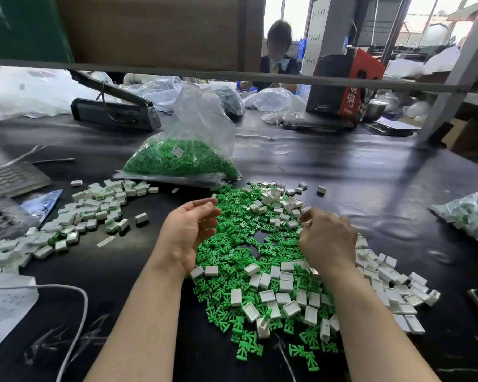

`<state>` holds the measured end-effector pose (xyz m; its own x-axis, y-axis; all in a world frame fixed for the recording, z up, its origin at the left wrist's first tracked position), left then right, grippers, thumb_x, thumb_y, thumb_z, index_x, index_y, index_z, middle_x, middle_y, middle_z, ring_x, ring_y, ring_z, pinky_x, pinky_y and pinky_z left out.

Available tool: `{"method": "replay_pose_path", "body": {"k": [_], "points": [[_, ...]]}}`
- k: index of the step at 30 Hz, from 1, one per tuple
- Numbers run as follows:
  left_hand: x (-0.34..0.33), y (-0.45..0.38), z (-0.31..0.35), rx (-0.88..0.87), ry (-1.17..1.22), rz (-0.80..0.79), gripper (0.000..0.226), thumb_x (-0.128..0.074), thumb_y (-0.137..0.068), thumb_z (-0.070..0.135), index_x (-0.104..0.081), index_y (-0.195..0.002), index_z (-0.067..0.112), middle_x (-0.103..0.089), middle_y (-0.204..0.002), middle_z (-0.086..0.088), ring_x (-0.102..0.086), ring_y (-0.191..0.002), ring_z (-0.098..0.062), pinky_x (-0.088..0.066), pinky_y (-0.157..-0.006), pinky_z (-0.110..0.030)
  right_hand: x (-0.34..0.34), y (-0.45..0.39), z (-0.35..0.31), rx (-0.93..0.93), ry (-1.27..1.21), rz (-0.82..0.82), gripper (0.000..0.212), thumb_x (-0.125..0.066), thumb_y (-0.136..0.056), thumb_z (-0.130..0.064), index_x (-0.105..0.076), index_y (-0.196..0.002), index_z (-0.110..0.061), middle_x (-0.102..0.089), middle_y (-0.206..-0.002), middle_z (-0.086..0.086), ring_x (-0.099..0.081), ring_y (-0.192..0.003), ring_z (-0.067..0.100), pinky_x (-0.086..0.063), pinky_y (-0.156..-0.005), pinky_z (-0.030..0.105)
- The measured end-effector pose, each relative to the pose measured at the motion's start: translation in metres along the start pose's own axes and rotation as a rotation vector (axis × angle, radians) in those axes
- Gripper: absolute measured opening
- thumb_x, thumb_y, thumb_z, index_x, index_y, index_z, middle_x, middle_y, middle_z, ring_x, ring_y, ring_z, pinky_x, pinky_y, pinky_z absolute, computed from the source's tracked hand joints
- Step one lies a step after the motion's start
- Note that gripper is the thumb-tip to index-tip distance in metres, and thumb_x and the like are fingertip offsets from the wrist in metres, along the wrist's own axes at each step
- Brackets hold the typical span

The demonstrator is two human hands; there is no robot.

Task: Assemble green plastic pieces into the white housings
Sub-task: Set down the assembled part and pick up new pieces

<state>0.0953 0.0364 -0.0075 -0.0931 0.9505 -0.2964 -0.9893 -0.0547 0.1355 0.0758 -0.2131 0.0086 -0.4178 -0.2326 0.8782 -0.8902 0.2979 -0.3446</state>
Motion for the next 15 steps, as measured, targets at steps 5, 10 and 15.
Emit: {"method": "replay_pose_path", "body": {"k": [5, 10, 15], "points": [[-0.03, 0.009, -0.008, 0.017, -0.153, -0.15, 0.011, -0.06, -0.094, 0.012, -0.068, -0.101, 0.01, -0.076, -0.086, -0.003, -0.066, -0.069, -0.01, -0.053, -0.062, -0.022, 0.008, 0.003, -0.033, 0.213, -0.715, -0.103, 0.026, -0.072, -0.087, -0.016, -0.064, -0.111, -0.02, -0.069, -0.099, -0.011, -0.065, -0.093, 0.004, -0.051, -0.087, 0.022], [-0.052, 0.017, -0.018, 0.091, -0.105, -0.291, 0.013, -0.058, -0.094, 0.018, -0.068, -0.094, 0.01, -0.075, -0.08, -0.004, -0.07, -0.07, -0.014, -0.057, -0.064, -0.023, 0.011, 0.015, -0.062, 0.385, -0.885, -0.117, 0.034, -0.078, -0.081, -0.015, -0.067, -0.112, -0.016, -0.072, -0.095, -0.011, -0.062, -0.088, -0.011, -0.041, -0.074, 0.002], [-0.045, 0.015, -0.017, 0.097, -0.042, -0.237, 0.008, -0.066, -0.086, 0.012, -0.071, -0.092, 0.008, -0.074, -0.076, -0.005, -0.069, -0.064, -0.01, -0.055, -0.056, -0.019, 0.002, 0.017, -0.072, 0.41, -0.875, -0.161, 0.042, -0.077, -0.082, -0.012, -0.064, -0.12, -0.023, -0.071, -0.105, -0.013, -0.063, -0.099, -0.006, -0.042, -0.082, 0.005]]}}
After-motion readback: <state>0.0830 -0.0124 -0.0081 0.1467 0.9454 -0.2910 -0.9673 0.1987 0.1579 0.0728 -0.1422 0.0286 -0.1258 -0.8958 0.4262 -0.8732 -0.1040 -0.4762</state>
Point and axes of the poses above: each hand's wrist, its own y-axis away from the middle knuckle, its own x-axis out of the back of the hand, z = x × y, the point moved 7 cm from there along -y, towards the middle knuckle
